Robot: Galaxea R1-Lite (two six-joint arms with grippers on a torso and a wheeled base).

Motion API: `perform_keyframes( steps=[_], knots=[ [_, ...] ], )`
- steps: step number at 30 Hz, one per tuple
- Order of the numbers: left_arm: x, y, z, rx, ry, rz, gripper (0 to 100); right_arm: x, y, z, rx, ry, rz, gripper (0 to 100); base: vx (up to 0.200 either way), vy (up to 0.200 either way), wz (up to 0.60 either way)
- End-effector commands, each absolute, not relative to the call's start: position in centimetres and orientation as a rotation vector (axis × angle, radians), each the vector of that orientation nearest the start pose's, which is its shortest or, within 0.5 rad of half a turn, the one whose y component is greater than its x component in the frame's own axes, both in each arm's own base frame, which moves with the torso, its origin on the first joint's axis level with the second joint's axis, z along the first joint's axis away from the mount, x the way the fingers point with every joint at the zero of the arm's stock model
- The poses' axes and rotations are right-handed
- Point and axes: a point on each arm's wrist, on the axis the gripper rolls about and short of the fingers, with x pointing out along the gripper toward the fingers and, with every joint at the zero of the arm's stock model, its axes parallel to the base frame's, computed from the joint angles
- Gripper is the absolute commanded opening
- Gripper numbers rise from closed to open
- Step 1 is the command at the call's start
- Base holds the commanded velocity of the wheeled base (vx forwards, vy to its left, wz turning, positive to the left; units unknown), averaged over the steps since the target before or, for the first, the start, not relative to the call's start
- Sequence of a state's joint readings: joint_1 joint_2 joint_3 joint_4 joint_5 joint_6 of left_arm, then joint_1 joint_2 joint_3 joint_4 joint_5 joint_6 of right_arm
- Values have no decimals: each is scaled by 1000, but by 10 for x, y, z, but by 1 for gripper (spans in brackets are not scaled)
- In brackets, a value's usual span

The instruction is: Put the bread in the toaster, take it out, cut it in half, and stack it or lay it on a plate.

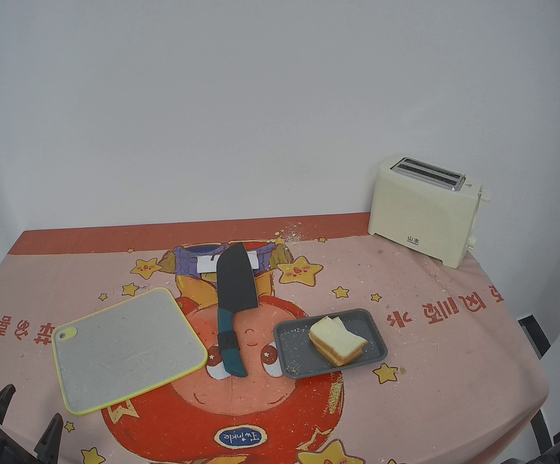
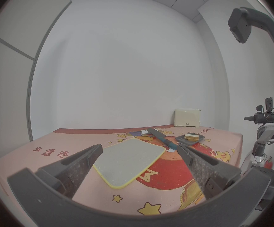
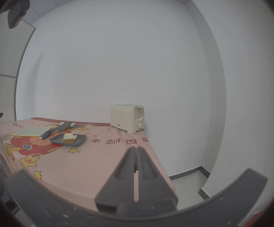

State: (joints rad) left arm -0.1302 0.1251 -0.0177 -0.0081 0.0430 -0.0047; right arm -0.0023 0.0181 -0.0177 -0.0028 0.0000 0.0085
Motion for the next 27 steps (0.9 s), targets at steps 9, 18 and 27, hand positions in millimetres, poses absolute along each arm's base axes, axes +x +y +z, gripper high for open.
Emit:
perform_keyframes(
  steps=[9, 18, 27],
  knots=[
    [-21, 1, 77, 0, 14, 25, 100, -23, 0, 76, 8, -3, 0, 0, 0, 0, 0],
    [-22, 1, 76, -17, 6, 35, 100, -23, 0, 76, 12, 0, 2, 0, 0, 0, 0],
    [-23, 0, 76, 3, -5, 3, 100, -23, 0, 76, 6, -3, 11, 0, 0, 0, 0]
  ],
)
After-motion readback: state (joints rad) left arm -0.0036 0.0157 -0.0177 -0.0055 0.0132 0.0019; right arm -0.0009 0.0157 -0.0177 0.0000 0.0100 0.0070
